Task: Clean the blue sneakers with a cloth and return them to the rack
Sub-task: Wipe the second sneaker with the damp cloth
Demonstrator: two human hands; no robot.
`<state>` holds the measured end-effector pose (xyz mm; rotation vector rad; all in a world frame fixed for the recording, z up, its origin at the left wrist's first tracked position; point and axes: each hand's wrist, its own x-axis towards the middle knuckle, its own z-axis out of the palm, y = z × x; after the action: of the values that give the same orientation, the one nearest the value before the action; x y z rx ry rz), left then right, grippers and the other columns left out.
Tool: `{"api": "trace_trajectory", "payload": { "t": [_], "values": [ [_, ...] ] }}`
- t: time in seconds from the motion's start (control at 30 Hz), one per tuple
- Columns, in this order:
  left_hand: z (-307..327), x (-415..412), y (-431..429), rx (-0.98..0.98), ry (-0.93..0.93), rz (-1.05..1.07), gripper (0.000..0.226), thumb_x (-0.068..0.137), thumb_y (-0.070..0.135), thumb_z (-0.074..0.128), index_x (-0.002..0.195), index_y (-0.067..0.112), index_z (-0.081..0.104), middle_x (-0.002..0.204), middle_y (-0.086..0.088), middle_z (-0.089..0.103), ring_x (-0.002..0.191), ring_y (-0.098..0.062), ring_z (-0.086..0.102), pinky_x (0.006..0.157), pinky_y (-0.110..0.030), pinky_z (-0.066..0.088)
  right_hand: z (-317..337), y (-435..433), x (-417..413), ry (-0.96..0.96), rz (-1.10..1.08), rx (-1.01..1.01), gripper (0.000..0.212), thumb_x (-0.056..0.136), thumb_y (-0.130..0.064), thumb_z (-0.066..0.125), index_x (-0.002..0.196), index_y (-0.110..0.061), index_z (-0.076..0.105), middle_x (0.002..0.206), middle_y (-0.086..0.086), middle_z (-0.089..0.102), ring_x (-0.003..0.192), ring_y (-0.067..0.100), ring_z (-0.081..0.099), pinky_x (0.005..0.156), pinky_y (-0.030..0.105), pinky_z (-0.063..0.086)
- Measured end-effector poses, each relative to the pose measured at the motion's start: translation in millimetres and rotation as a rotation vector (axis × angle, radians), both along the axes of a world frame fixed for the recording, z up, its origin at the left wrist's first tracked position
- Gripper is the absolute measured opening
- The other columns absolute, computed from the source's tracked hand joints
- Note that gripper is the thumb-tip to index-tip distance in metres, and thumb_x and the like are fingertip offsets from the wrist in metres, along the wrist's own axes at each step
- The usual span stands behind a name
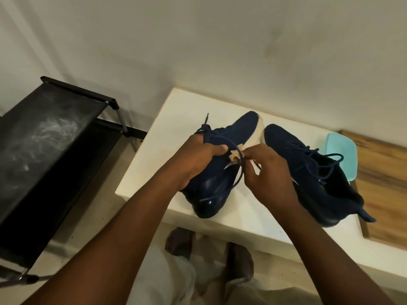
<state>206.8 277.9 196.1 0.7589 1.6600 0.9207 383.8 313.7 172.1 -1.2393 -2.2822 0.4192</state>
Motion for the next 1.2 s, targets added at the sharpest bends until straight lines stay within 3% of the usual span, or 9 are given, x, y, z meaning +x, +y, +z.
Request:
{"api": "trace_trajectory", "payload": {
  "t": [0.27, 0.37, 0.47, 0.67, 0.83, 0.93, 1.0, 1.07, 1.2],
  "values": [
    [2.3, -1.0, -4.9, -0.020, -0.031, -0.090, 0.022, 0.092, 0.025, 0.072, 0.113, 0.023, 0.067, 0.100, -0.001, 0.075, 0.092, -0.022, 0.072, 0.088, -0.040, 0.058, 7.7, 17.5, 26.4, -0.007, -0.130, 0.065, 0.014, 0.094, -0.018, 0.061, 0.106, -0.017, 0.070, 0.103, 0.000, 0.064, 0.095, 0.014, 0.058, 0.084, 0.036, 0.051],
    [0.3, 0.3, -1.9, -0.016, 0.002, -0.039, 0.028, 0.089, 0.025, 0.074, 0.115, 0.019, 0.066, 0.102, -0.002, 0.073, 0.095, -0.024, 0.069, 0.089, -0.040, 0.056, 8.4, -11.7, 4.1, -0.027, -0.020, 0.032, 0.014, 0.089, -0.008, 0.066, 0.097, -0.017, 0.073, 0.094, 0.001, 0.063, 0.085, 0.016, 0.059, 0.076, 0.030, 0.051],
    [-1.7, -4.7, 0.4, -0.023, 0.042, -0.002, 0.022, 0.090, 0.023, 0.072, 0.110, 0.017, 0.063, 0.095, 0.000, 0.067, 0.088, -0.020, 0.064, 0.078, -0.032, 0.051, 8.7, -29.1, -13.7, -0.057, 0.042, -0.100, 0.016, 0.090, -0.010, 0.067, 0.100, -0.018, 0.075, 0.095, 0.001, 0.067, 0.085, 0.017, 0.062, 0.079, 0.032, 0.054],
    [-3.4, -4.9, -0.1, -0.036, 0.050, 0.017, 0.031, 0.088, 0.019, 0.069, 0.119, 0.014, 0.068, 0.109, -0.009, 0.071, 0.100, -0.028, 0.066, 0.097, -0.043, 0.053, 17.3, -31.4, -8.6, -0.010, 0.279, -0.304, 0.018, 0.088, -0.011, 0.070, 0.096, -0.026, 0.077, 0.092, -0.014, 0.067, 0.083, 0.005, 0.062, 0.078, 0.016, 0.052],
    [-6.1, -3.6, -0.5, 0.002, -0.002, 0.018, 0.013, 0.087, 0.019, 0.070, 0.100, 0.025, 0.069, 0.097, -0.002, 0.073, 0.091, -0.022, 0.068, 0.083, -0.036, 0.054, 3.8, -5.4, 3.4, 0.054, 0.095, -0.060, 0.017, 0.089, -0.010, 0.069, 0.096, -0.023, 0.075, 0.093, -0.006, 0.067, 0.084, 0.008, 0.061, 0.078, 0.030, 0.054],
    [-5.7, -0.3, 0.2, 0.004, -0.015, 0.030, 0.017, 0.087, 0.024, 0.075, 0.101, 0.025, 0.066, 0.100, 0.000, 0.071, 0.094, -0.022, 0.067, 0.088, -0.038, 0.053, 2.5, 3.5, 7.5, 0.073, 0.010, 0.028, 0.016, 0.091, -0.011, 0.068, 0.101, -0.020, 0.075, 0.097, -0.002, 0.068, 0.089, 0.010, 0.061, 0.082, 0.035, 0.054],
    [-5.6, 1.5, 1.3, 0.005, -0.006, 0.032, 0.019, 0.087, 0.025, 0.074, 0.104, 0.024, 0.066, 0.102, -0.001, 0.071, 0.096, -0.023, 0.067, 0.091, -0.040, 0.053, 3.8, -3.8, 3.6, 0.045, -0.013, 0.011, 0.017, 0.091, -0.011, 0.066, 0.102, -0.020, 0.075, 0.099, -0.001, 0.068, 0.089, 0.012, 0.061, 0.082, 0.033, 0.054],
    [-7.2, 1.0, 1.1, 0.020, 0.012, 0.045, 0.015, 0.089, 0.024, 0.072, 0.102, 0.024, 0.066, 0.101, 0.000, 0.070, 0.094, -0.021, 0.066, 0.084, -0.035, 0.053, 8.5, -12.0, -3.5, -0.001, -0.012, -0.048, 0.017, 0.091, -0.009, 0.065, 0.100, -0.019, 0.076, 0.099, 0.001, 0.068, 0.087, 0.015, 0.062, 0.080, 0.030, 0.054],
    [-9.4, -1.2, 1.4, 0.050, 0.039, 0.104, 0.019, 0.091, 0.018, 0.067, 0.110, 0.016, 0.069, 0.100, -0.003, 0.071, 0.095, -0.023, 0.067, 0.077, -0.033, 0.052, 30.7, -25.6, -13.6, -0.139, 0.147, -0.229, 0.020, 0.091, -0.006, 0.063, 0.099, -0.018, 0.077, 0.098, 0.001, 0.068, 0.086, 0.017, 0.062, 0.079, 0.033, 0.055]
  ]
}}
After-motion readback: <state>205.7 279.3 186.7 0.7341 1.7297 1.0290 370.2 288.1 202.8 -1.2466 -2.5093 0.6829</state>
